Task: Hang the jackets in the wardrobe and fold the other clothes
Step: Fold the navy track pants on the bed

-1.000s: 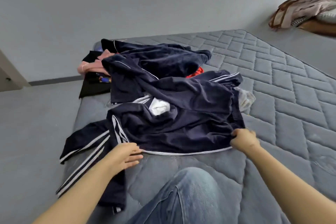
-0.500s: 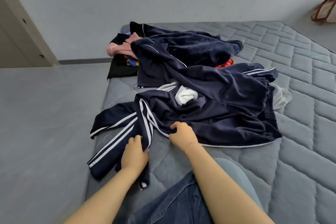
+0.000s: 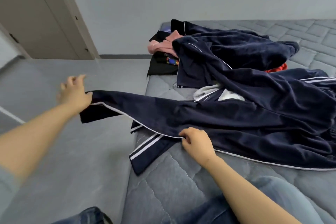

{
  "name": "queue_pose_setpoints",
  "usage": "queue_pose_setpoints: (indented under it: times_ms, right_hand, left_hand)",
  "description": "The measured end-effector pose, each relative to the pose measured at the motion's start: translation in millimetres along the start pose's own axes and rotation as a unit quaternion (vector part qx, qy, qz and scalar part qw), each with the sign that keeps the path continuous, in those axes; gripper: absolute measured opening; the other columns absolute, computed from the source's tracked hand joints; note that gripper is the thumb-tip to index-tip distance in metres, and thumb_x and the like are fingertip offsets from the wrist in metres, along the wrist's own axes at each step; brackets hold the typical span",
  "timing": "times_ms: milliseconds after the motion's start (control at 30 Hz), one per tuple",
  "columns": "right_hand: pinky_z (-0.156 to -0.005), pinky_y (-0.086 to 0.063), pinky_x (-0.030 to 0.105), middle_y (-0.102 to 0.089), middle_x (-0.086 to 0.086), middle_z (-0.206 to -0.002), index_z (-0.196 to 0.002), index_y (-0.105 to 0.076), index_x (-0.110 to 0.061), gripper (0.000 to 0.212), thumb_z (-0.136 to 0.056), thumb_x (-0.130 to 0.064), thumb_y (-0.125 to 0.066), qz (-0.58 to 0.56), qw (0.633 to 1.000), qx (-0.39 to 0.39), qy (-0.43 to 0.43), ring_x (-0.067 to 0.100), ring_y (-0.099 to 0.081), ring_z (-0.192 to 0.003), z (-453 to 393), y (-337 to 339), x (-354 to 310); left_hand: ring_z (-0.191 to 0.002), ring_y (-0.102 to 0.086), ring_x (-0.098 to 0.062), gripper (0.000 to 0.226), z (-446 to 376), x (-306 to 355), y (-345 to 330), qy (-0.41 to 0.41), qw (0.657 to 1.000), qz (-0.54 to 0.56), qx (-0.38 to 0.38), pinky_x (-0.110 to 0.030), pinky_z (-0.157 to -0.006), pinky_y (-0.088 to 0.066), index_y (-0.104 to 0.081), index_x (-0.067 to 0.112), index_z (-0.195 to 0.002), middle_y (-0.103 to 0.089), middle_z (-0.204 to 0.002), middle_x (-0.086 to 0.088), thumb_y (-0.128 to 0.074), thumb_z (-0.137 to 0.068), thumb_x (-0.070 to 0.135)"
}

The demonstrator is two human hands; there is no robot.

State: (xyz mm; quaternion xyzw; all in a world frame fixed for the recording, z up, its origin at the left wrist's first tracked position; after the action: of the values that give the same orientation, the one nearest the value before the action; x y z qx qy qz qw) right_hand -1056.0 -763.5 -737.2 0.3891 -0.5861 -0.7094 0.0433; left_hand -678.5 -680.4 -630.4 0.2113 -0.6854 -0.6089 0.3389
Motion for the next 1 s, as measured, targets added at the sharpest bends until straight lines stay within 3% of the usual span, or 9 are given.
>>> queue_pose_setpoints:
  times_ms: [100,200,367,500,600,700,767,900,1000]
  right_hand:
    - [-0.086,-0.04,0.034,-0.06,-0.002,-0.096,-0.1,-0.07,-0.022,0.021,-0.09,-0.019,-0.051,0.064,0.997,-0.029,0.043,0.022,-0.055,-0.099,2.6,-18.9,-7.7]
    - [-0.081,-0.04,0.033,-0.052,-0.002,-0.105,-0.103,-0.064,-0.02,0.019,-0.086,-0.023,-0.057,0.078,0.996,-0.005,0.043,0.022,-0.05,-0.1,-0.3,-17.0,-7.7]
    - [-0.089,-0.041,0.032,-0.047,-0.004,-0.121,-0.134,-0.046,-0.028,0.045,-0.09,-0.032,-0.055,0.125,0.99,-0.043,0.038,0.02,-0.046,-0.111,-3.1,-27.0,-7.7]
    - [-0.087,-0.04,0.032,-0.056,-0.004,-0.112,-0.126,-0.057,-0.025,0.03,-0.097,-0.025,-0.05,0.093,0.994,-0.001,0.064,0.02,-0.052,-0.107,-7.5,-26.0,-7.7]
    - [-0.084,-0.042,0.034,-0.06,-0.001,-0.103,-0.107,-0.066,-0.016,0.017,-0.098,-0.019,-0.051,0.051,0.996,0.026,0.075,0.023,-0.056,-0.098,-10.1,-19.3,-8.1]
    - [-0.079,-0.044,0.032,-0.058,0.002,-0.095,-0.096,-0.069,-0.009,0.011,-0.094,-0.009,-0.058,-0.028,0.994,0.057,0.089,0.022,-0.056,-0.088,-11.4,-6.5,-12.9]
    - [-0.083,-0.041,0.022,-0.056,-0.001,-0.1,-0.092,-0.07,-0.008,0.008,-0.09,-0.007,-0.063,-0.075,0.99,0.047,0.109,0.016,-0.053,-0.091,-11.5,1.9,-18.0]
    - [-0.091,-0.036,0.011,-0.058,-0.008,-0.107,-0.088,-0.073,-0.011,0.007,-0.087,-0.017,-0.07,-0.095,0.969,-0.183,0.133,0.008,-0.054,-0.095,8.7,-21.1,-21.4]
    - [-0.075,-0.043,0.012,-0.057,-0.015,-0.091,-0.088,-0.072,-0.014,0.007,-0.084,-0.018,-0.07,-0.075,0.947,-0.298,0.091,-0.002,-0.053,-0.074,33.9,-35.1,-16.7]
  left_hand:
    - [-0.126,-0.046,-0.034,0.049,23.5,-25.7,-68.6,0.036,0.985,-0.041,-0.162,-0.033,-0.093,-0.039,-0.041,0.006,-0.141,-0.043,-0.141,-0.021,-0.056,-0.096,0.019]
    - [-0.085,-0.061,-0.022,0.033,54.1,-23.9,-127.5,0.11,0.929,0.078,-0.345,-0.024,-0.064,-0.037,-0.049,0.002,-0.129,-0.062,-0.113,-0.012,-0.041,-0.103,0.02]
    - [-0.091,-0.06,-0.025,0.041,102.0,15.9,-186.7,0.322,0.754,0.368,-0.439,-0.036,-0.086,-0.048,-0.052,0.003,-0.113,-0.062,-0.093,-0.012,-0.046,-0.1,0.042]
    - [-0.068,-0.056,-0.022,0.039,109.1,50.3,-219.4,0.421,0.631,0.544,-0.359,-0.035,-0.076,-0.052,-0.054,0.009,-0.078,-0.056,-0.077,-0.006,-0.06,-0.093,0.045]
    - [-0.065,-0.058,-0.018,0.03,101.8,48.0,-218.8,0.481,0.583,0.612,-0.232,-0.028,-0.064,-0.056,-0.053,0.004,-0.078,-0.057,-0.081,-0.003,-0.07,-0.088,0.026]
    - [-0.082,-0.065,-0.022,0.022,100.0,46.2,-216.5,0.546,0.44,0.687,-0.191,-0.03,-0.075,-0.058,-0.052,0.004,-0.103,-0.054,-0.095,-0.008,-0.069,-0.089,0.011]
    - [-0.089,-0.066,-0.021,0.011,93.8,50.9,-208.2,0.54,0.377,0.727,-0.193,-0.033,-0.08,-0.055,-0.054,0.005,-0.097,-0.058,-0.087,-0.008,-0.064,-0.092,0.008]
    - [-0.097,-0.065,-0.022,0.017,86.5,42.7,-179.8,0.489,0.373,0.776,-0.14,-0.035,-0.071,-0.05,-0.056,0.005,-0.079,-0.064,-0.092,-0.006,-0.06,-0.094,0.012]
    - [-0.094,-0.062,-0.024,0.013,108.3,15.3,-178.3,0.508,0.409,0.752,-0.09,-0.036,-0.074,-0.049,-0.06,0.012,-0.085,-0.065,-0.097,-0.004,-0.059,-0.095,0.021]
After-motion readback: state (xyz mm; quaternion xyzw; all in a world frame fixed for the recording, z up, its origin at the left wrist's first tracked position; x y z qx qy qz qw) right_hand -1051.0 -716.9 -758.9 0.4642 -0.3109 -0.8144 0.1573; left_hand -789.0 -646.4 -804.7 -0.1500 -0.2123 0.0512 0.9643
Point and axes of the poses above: each hand's wrist, its own z-axis away from the middle knuckle, its own y-axis out of the back of the hand, x = y × z, the point moved 8 cm from there along -z, towards the middle knuckle
